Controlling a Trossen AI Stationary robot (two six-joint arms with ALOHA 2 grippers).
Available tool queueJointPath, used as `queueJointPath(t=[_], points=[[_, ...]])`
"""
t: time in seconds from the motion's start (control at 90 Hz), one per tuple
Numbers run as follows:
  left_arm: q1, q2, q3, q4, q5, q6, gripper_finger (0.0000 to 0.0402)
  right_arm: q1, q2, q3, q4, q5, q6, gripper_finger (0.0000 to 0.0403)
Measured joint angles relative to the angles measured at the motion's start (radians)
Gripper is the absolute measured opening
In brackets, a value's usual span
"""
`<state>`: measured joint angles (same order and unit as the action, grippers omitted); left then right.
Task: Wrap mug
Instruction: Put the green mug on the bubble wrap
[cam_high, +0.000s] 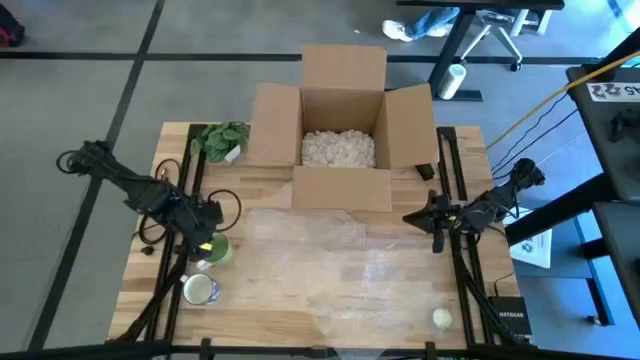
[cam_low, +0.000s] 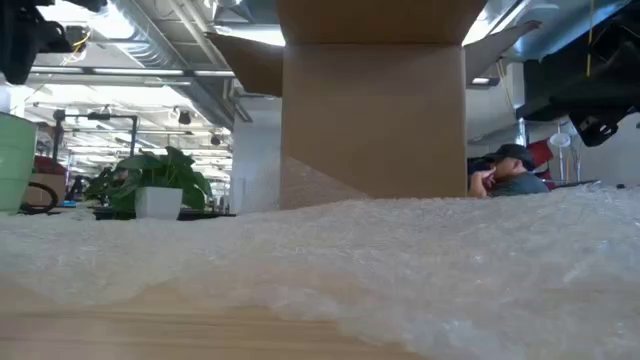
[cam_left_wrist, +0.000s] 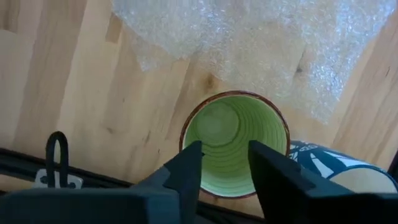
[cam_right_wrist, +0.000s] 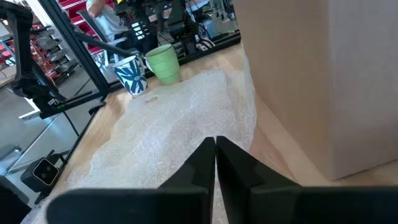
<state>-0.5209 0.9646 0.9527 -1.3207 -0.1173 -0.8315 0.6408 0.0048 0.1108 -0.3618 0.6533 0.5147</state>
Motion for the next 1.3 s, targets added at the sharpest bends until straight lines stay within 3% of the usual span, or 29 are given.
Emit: queueJointPath(t=[1.156, 1.3], points=[[0.000, 0.030, -0.246, 0.092, -0.017, 0.047, 0.0114, 0.000, 0.000, 0.000, 0.000, 0.000, 0.000, 0.0000], [0.000, 0.030, -0.259, 0.111, -0.016, 0.047, 0.0079, 0.000, 0.000, 0.000, 0.000, 0.000, 0.000, 0.0000]])
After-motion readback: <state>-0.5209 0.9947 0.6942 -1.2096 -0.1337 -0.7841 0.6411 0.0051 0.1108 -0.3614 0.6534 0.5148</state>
